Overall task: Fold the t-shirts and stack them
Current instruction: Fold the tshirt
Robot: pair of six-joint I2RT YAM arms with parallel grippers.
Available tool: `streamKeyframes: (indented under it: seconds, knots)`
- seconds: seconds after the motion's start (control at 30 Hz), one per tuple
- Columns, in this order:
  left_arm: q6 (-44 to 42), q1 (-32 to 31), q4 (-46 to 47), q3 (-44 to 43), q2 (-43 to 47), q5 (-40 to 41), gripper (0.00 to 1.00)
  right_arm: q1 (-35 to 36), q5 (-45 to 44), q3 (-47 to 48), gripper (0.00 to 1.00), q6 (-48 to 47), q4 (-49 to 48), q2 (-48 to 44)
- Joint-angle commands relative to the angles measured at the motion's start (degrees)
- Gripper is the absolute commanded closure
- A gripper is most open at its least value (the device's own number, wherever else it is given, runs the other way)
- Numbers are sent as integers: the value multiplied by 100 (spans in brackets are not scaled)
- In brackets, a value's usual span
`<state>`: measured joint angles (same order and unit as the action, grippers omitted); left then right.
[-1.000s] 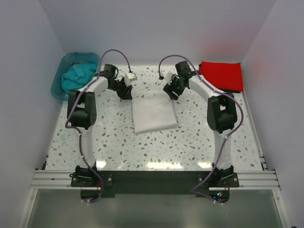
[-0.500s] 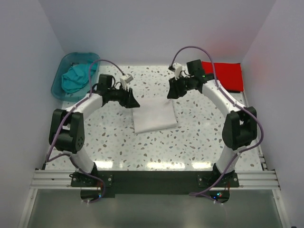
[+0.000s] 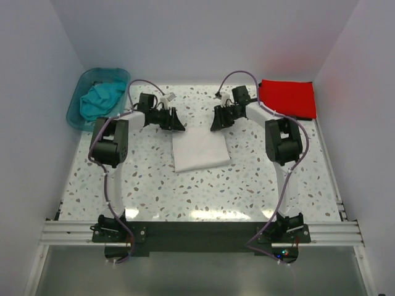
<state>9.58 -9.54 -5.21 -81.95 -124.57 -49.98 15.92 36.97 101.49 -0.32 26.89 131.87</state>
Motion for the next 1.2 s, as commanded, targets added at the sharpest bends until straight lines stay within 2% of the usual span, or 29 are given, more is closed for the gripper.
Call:
streamKeyframes:
  seconds: [0.0, 0.07, 0.1, 0.17, 0.27, 0.3, 0.37, 0.5, 0.6, 0.67, 0.83, 1.0, 1.17]
  knots:
    - [-238, 268, -471, -942, -758, 119, 51, -124, 21, 564, 63, 208, -404, 154]
    - [-351, 373, -778, -1347, -1085, 128, 51, -159, 21, 827, 51, 199, -422, 339]
    - [-352, 409, -927, -1793, -1339, 102, 51, -160, 21, 907, 40, 181, -448, 365]
    - [-99, 540, -693, -1947, -1377, -432, 50, -168, 56, 1134, 36, 190, -474, 287]
    - [244, 532, -53, -1580, -807, -1057, 48, -168, 310, 1032, 34, 356, -501, -264]
    - [367, 523, 107, -1204, -353, -1189, 46, -168, 493, 900, 34, 444, -545, -459]
    - [596, 462, 406, -763, 141, -1488, 45, -151, 723, 261, 34, 820, -685, -1133]
    - [729, 260, 302, 801, 1557, -1656, 45, 24, 1163, -988, 42, 1411, -967, -2068]
    - [896, 23, 345, 1847, 2093, -1656, 46, 227, 1330, -1903, 48, 1728, -1133, -2333]
    - [1097, -161, 757, 2391, 2191, -1638, 46, 297, 1436, -2316, 52, 1885, -1221, -2289]
    - [1168, -277, 1048, 2623, 1648, -1594, 46, 236, 1506, -2581, 57, 1878, -1187, -1613]
    - [774, -31, 340, 2430, 602, -1322, 48, 87, 1392, -2749, 59, 1535, -897, -1033]
    - [380, 303, -145, 2158, 407, -1383, 48, -72, 1339, -2819, 59, 1227, -503, -1005]
